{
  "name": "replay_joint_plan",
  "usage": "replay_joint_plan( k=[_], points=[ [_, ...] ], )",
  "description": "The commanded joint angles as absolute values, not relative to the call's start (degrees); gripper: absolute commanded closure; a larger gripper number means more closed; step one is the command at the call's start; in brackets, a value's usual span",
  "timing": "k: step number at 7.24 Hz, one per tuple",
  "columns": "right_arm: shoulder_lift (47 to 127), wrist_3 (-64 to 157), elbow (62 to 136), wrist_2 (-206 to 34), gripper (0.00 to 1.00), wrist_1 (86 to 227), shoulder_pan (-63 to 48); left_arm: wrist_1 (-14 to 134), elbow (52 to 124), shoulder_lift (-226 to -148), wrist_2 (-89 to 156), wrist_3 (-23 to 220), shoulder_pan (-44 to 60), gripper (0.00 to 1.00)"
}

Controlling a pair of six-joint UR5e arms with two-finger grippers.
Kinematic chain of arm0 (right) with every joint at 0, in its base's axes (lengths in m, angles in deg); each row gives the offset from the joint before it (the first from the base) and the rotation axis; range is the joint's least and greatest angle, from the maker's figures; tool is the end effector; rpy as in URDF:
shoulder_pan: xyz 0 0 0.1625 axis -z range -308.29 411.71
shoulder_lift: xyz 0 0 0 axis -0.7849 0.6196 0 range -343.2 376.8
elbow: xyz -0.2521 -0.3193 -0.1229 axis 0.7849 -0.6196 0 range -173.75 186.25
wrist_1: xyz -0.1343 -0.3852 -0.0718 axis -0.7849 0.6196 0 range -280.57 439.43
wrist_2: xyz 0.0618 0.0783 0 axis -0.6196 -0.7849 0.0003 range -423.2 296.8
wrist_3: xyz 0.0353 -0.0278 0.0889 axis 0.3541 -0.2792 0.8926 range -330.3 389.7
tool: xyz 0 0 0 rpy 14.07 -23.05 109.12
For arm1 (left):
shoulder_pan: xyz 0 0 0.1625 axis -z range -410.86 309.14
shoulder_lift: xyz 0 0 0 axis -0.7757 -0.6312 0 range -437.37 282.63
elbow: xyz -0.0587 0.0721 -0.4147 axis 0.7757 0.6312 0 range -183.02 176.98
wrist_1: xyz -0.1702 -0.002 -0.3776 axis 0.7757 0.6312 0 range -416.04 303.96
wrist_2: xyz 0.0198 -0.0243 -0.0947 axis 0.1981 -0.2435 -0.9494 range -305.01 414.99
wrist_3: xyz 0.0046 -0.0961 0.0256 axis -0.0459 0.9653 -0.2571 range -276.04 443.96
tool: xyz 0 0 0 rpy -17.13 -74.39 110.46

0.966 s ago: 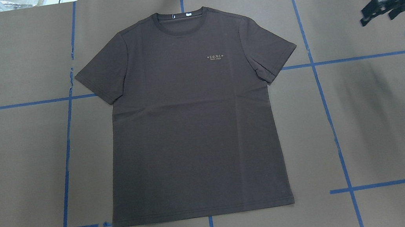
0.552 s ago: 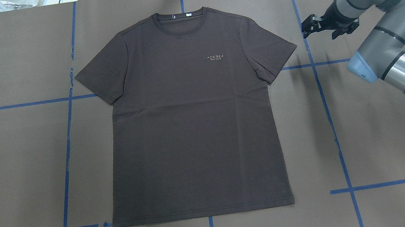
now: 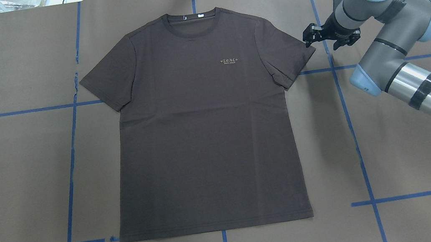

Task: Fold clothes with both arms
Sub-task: 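Move the right gripper to the sleeve nearest it and grasp the sleeve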

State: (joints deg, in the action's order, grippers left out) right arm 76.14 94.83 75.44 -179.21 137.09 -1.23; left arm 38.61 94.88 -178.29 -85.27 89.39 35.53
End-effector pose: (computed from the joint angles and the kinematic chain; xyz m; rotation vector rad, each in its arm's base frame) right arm -0.3728 -0.6423 0.4602 0.1176 -0.8372 0.2934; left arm -0.0208 -0.5710 0.4718 0.3136 0.8918 0.1504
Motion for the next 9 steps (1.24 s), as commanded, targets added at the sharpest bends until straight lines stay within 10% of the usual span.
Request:
replay_joint_plan(
  k=[1,7,9],
  points=[
    [74.64,94.91,73.93,-175.52,0.20,137.17,-0.32,38.61,94.36,-178.35,-85.45,89.32,35.53,0.00],
    [75.16,95.00,73.93,-175.96,0.48,137.17,0.38,38.61,94.62,-178.35,-85.63,89.41,35.44,0.00],
    [74.99,95.09,73.93,-176.57,0.95,137.26,0.38,38.61,94.45,-178.35,-85.63,89.41,35.53,0.00]
  ],
)
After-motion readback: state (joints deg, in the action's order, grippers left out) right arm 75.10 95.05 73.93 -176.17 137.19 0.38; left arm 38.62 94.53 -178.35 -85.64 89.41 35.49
